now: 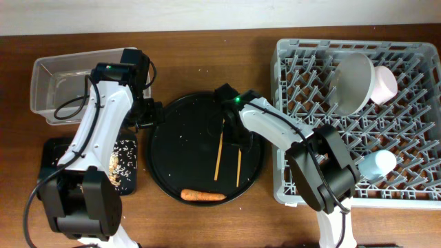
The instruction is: Sort waste into correct bins and load items into the dishwasher rack
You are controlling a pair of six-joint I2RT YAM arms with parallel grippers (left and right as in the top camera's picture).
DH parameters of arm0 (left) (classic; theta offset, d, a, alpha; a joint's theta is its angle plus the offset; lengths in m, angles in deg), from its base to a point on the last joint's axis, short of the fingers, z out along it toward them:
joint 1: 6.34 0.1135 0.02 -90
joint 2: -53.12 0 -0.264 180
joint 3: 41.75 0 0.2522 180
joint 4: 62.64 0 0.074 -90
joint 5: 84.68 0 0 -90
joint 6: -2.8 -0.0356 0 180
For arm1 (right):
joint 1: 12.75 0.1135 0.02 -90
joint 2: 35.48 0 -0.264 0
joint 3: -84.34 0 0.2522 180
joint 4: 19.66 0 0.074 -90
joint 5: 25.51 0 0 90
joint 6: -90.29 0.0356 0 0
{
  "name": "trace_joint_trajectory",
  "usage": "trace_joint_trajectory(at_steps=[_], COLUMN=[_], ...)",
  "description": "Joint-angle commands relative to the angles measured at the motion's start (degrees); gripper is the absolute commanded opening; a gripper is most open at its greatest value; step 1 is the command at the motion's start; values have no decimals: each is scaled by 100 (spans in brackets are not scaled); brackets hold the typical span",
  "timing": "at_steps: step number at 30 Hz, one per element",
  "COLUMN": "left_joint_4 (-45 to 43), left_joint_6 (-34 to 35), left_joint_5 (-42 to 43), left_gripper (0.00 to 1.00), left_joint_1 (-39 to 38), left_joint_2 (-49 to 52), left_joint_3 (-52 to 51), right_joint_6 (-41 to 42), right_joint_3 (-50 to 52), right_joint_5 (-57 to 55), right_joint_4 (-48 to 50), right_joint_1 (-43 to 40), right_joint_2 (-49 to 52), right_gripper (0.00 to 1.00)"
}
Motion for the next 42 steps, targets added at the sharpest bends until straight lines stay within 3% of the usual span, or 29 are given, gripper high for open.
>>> trace_joint_trajectory(at_steps=[1,4,6,13,18,25,26,34,38,42], left_joint_4=[-7,-7,-4,4,9,7,7,11,13,11], left_joint_6=[61,61,61,59,59,57,59,57,57,57], left_joint_5=[-20,-20,-20,0,-2,-4,-2,-20,-20,-20], left_gripper=[99,99,99,99,99,99,99,99,99,99], left_joint_1=[7,7,7,7,7,7,7,7,7,7], left_joint_2=[-177,-177,-177,-177,-177,-177,-177,-177,-177,-177], left_joint_3=[50,50,50,50,50,50,50,50,50,50], right_joint_6=[31,33,31,-131,-706,-1919,-2404,-2413,-2415,-2415], right_joint_3=[0,-2,-24,-658,-1279,-1276,-1226,-24,-35,-990], right_joint_5=[-48,68,186,575,-57,-439,-435,-505,-498,-372], right_joint_4=[-42,-35,-31,-219,-990,-1873,-2122,-1502,-1370,-1781], right_joint_1=[31,31,31,20,-164,-1279,-1561,-1856,-1856,-1829], right_joint_2=[107,105,103,-192,-835,-1572,-1561,-1556,-1576,-1655], right_gripper=[20,7,4,4,4,4,4,4,14,31])
